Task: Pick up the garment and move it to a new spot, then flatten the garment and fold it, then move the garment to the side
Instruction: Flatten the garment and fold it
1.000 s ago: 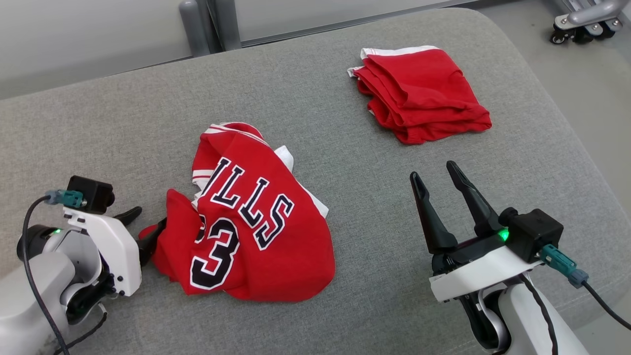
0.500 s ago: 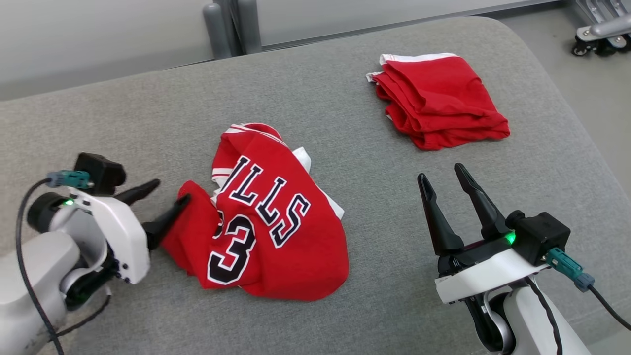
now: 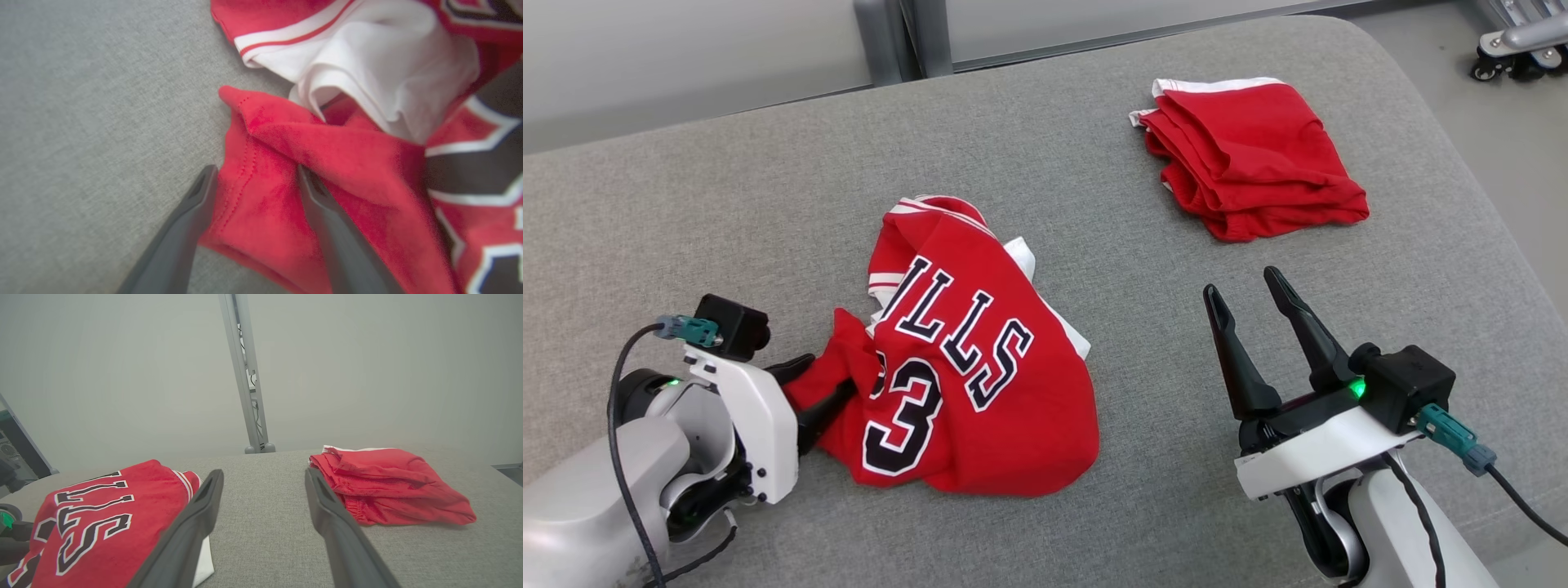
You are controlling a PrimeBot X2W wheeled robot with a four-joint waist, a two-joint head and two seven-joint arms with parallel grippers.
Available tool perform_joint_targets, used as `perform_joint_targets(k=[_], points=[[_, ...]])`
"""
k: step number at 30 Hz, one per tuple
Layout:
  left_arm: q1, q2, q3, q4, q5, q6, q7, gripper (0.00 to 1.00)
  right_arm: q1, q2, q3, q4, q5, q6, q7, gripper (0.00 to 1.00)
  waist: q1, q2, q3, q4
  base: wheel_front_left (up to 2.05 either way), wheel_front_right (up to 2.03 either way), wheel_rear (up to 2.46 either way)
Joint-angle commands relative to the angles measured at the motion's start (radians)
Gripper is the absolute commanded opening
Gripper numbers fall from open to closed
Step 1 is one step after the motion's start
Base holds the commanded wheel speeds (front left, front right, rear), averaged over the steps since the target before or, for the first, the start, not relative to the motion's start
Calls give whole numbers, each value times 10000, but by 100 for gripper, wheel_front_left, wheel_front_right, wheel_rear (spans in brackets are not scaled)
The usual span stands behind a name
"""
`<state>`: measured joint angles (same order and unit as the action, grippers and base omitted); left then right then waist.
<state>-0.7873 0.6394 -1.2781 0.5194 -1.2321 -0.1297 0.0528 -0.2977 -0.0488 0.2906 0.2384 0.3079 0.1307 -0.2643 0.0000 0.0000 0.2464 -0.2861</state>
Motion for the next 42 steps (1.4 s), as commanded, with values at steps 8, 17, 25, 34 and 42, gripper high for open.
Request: perform_joint_targets(k=[8,17,25,34,42], points=[[196,10,-32,584,-155,4,-135,0,-44,-41,-117,-80,-42,1,-17,100,0,0,-2,-49,0,0,0],[-258,354,-2,502,-25,2,-1586,0,179,-44,-253,-148,-120,1,-17,100,0,0,-399,454,0,0,0],[-34,362,23,727,171,2,-2668,0,405,-42,-402,-89,-203,1,-17,100,0,0,-831,1199,0,0,0],[657,494,751,394,460,943,-3153,0,623,-41,-565,-4,-295,1,-17,100,0,0,-1103,2164,0,0,0],[1673,606,2250,-589,1039,1830,-3173,0,628,-44,-562,121,-356,1,-17,100,0,0,-1121,2726,0,0,0]])
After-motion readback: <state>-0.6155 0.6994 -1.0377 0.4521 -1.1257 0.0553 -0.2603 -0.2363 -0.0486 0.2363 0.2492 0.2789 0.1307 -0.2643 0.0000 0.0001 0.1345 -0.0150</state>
